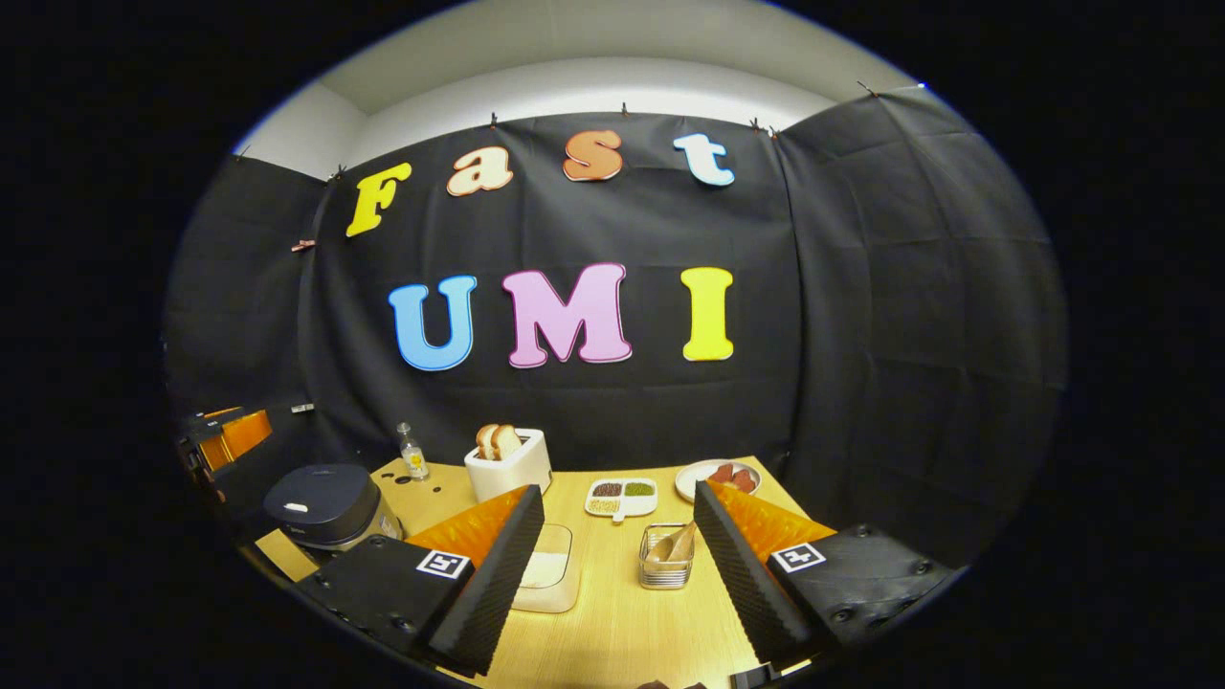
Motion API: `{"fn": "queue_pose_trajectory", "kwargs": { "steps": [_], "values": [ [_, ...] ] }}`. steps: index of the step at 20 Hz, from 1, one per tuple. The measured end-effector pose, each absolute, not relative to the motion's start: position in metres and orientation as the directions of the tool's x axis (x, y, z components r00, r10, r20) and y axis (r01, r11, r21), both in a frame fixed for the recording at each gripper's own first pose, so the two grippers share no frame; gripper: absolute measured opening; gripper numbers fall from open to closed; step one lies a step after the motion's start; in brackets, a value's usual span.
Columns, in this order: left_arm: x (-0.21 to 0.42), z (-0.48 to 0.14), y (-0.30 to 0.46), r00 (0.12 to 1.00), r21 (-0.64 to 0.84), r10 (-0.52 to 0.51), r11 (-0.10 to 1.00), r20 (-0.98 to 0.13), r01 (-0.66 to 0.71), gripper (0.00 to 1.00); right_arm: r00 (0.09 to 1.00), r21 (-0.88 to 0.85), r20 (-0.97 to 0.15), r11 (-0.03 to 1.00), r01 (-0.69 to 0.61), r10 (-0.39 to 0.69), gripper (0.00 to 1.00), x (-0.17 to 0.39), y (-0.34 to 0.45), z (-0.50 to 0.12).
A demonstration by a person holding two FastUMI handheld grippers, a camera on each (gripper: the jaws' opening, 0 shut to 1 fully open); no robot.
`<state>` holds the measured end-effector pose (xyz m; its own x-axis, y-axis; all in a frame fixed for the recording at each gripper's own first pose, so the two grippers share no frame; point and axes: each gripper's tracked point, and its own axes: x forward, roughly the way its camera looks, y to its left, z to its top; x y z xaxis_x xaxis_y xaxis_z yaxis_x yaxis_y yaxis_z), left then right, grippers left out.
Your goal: Close the left gripper, press the button to open the rice cooker; take a wooden spoon from the chopstick holder with the right hand, scoop a spoonful of rice and pour it into the rice cooker, then put the wooden spoon back into the chopstick holder.
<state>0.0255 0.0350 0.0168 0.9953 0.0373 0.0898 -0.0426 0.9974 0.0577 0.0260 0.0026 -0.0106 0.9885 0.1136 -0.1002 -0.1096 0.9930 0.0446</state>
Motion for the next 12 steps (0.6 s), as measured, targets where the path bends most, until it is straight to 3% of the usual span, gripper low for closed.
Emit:
{"fn": "queue_pose_trajectory", "kwargs": {
  "steps": [3, 8, 12],
  "values": [
    [0.01, 0.029, 0.033, 0.989, 0.06, 0.021, 0.998, 0.143, -0.03, 0.96, 0.992, -0.001, -0.078, 0.995, -0.095, 0.095, 1.0, 0.003, 0.003, -0.005],
    [0.002, 0.004, 0.029, 0.996, 0.003, 0.025, 1.0, 0.083, -0.025, 0.96, 0.997, 0.014, -0.08, 1.0, 0.022, -0.021, 0.98, -0.011, 0.001, -0.012],
    [0.006, -0.017, 0.028, 0.998, -0.044, 0.053, 0.998, 0.026, -0.052, 0.97, 0.996, 0.019, -0.084, 0.999, 0.028, -0.026, 0.99, -0.008, 0.003, -0.016]
  ]
}}
